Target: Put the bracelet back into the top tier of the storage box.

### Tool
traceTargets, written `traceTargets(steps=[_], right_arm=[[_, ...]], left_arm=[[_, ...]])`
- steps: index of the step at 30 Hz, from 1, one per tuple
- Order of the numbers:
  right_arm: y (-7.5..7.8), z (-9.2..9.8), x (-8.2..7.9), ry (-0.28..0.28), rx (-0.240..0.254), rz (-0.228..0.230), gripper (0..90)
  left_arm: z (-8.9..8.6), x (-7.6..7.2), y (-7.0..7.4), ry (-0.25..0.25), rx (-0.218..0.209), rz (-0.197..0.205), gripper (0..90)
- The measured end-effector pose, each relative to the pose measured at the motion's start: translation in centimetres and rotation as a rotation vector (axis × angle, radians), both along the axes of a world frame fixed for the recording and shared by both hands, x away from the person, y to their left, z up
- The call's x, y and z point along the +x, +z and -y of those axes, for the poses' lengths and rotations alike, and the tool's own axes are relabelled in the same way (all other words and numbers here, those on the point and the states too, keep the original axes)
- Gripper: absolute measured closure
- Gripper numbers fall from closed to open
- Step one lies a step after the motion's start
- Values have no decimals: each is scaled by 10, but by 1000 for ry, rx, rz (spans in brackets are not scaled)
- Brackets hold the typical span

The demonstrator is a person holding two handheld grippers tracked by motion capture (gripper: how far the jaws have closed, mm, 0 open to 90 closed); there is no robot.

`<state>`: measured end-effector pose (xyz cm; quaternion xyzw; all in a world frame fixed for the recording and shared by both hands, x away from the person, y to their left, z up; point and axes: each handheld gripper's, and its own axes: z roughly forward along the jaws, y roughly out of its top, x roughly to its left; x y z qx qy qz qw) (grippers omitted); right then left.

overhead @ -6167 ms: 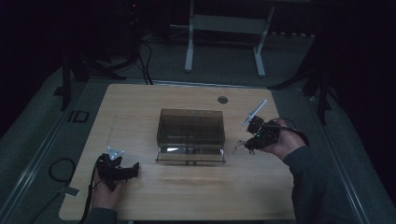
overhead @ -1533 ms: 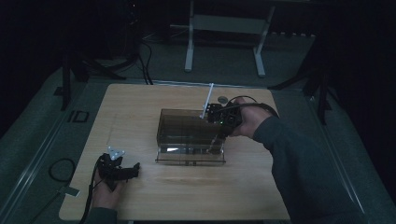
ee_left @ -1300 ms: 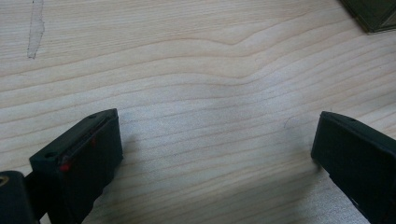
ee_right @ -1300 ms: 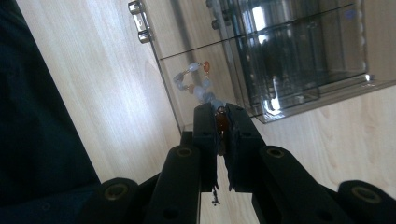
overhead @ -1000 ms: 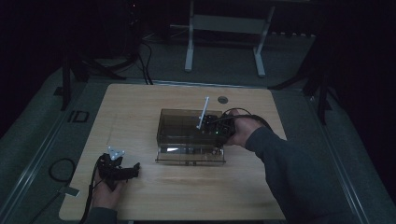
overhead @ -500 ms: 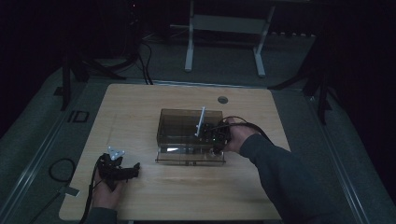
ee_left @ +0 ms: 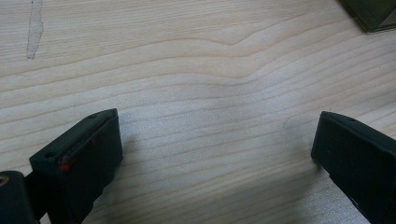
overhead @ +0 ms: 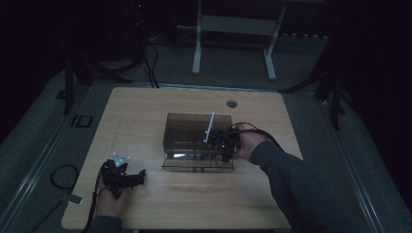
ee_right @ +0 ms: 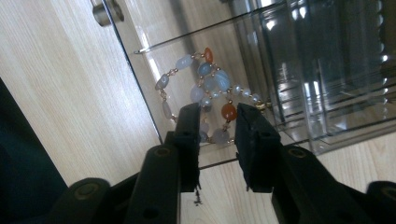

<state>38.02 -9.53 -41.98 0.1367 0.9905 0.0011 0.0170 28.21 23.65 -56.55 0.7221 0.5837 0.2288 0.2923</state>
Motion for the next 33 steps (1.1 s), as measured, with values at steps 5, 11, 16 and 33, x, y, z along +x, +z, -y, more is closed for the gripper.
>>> traceTargets(steps=[5,11,16,33], right_arm=[[7,6,0,-11,17,24,614],[14,14,-1,-34,50,49,544],[19,26,0,-74,77,58,495],[14,100,-7,-264,246,48,385]], left_arm=[[0,0,0,1,-1,0,23],[0,0,0,1,-1,0,23],[0,0,0,1,-1,0,23],[0,0,0,4,-2,1,23]])
